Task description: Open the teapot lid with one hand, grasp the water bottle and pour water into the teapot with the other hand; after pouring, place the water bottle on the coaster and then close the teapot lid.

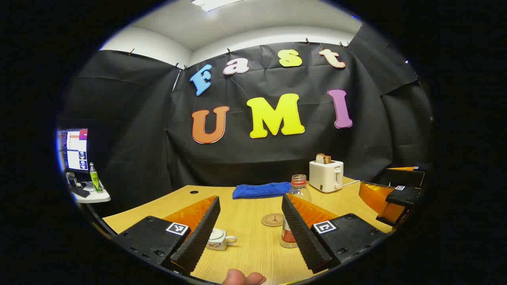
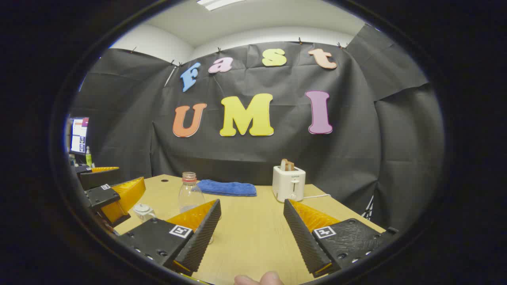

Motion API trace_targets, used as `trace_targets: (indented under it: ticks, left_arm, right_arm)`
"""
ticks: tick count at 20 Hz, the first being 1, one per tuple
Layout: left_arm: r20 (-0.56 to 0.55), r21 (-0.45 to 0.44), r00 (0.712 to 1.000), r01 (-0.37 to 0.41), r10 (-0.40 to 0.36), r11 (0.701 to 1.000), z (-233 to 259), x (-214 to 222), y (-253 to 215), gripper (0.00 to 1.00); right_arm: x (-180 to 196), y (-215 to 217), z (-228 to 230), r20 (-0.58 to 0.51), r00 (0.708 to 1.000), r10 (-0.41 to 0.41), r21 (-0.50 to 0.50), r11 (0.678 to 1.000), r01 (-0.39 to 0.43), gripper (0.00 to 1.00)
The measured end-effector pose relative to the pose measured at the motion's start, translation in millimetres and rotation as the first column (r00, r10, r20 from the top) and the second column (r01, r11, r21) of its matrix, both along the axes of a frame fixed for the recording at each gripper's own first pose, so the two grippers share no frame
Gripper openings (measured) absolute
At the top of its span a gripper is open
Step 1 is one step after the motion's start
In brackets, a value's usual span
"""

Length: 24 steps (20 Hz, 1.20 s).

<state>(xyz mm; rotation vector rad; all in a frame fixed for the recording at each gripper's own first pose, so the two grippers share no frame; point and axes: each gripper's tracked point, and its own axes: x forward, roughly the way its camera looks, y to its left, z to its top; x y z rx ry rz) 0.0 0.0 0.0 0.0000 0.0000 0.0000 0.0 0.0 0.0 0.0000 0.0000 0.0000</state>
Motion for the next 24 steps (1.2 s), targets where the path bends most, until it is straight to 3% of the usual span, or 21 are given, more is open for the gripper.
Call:
trace_targets:
  ticks: [21,24]
  left_arm:
    - [-0.026,-0.004,1.0,0.007,-0.008,1.0,-9.0,-4.6,9.7,0.98]
    - [-0.031,-0.011,0.999,0.039,-0.039,0.999,-16.5,-7.3,5.9,0.98]
  right_arm:
    - [3.7,9.6,-2.8,0.003,1.0,0.029,0.009,1.0,-0.029,0.97]
    - [3.8,12.2,-12.6,-0.015,0.999,0.046,-0.005,0.999,-0.046,0.95]
